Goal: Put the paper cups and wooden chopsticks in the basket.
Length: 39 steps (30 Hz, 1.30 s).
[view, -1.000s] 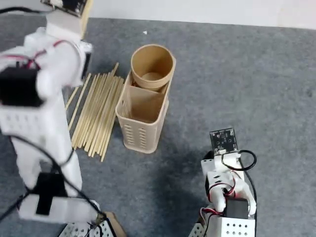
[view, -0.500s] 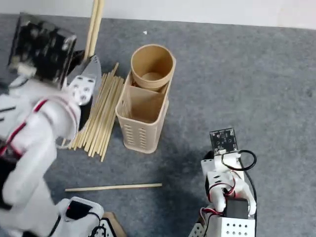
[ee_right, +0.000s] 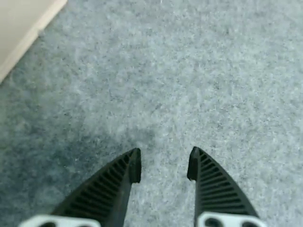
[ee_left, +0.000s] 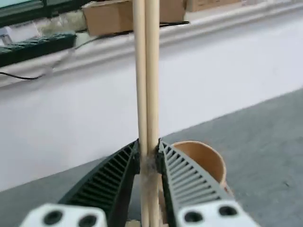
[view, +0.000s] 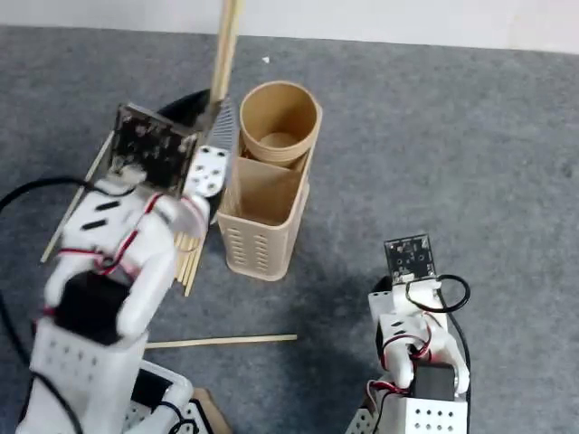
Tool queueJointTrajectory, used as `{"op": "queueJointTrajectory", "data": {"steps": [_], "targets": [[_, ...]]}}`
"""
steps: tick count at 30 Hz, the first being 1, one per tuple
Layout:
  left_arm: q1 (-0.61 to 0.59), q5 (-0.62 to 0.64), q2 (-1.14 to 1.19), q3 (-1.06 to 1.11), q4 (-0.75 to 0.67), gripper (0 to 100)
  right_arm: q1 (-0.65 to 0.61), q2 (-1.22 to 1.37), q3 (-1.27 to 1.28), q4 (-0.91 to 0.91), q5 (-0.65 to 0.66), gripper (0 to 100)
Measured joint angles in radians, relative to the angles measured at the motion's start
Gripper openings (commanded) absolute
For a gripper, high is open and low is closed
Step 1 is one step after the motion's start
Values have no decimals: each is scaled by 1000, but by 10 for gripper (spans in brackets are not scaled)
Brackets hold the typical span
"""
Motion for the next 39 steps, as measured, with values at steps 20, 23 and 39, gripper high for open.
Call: {"op": "queueJointTrajectory", "data": {"steps": [20,23,39], "targets": [[34,41,230,144,-91,126,0,0,0,0,0,170],[34,41,222,144,-87,126,0,0,0,0,0,170],[-152,41,-48,98,43,128,0,0,0,0,0,170]]}}
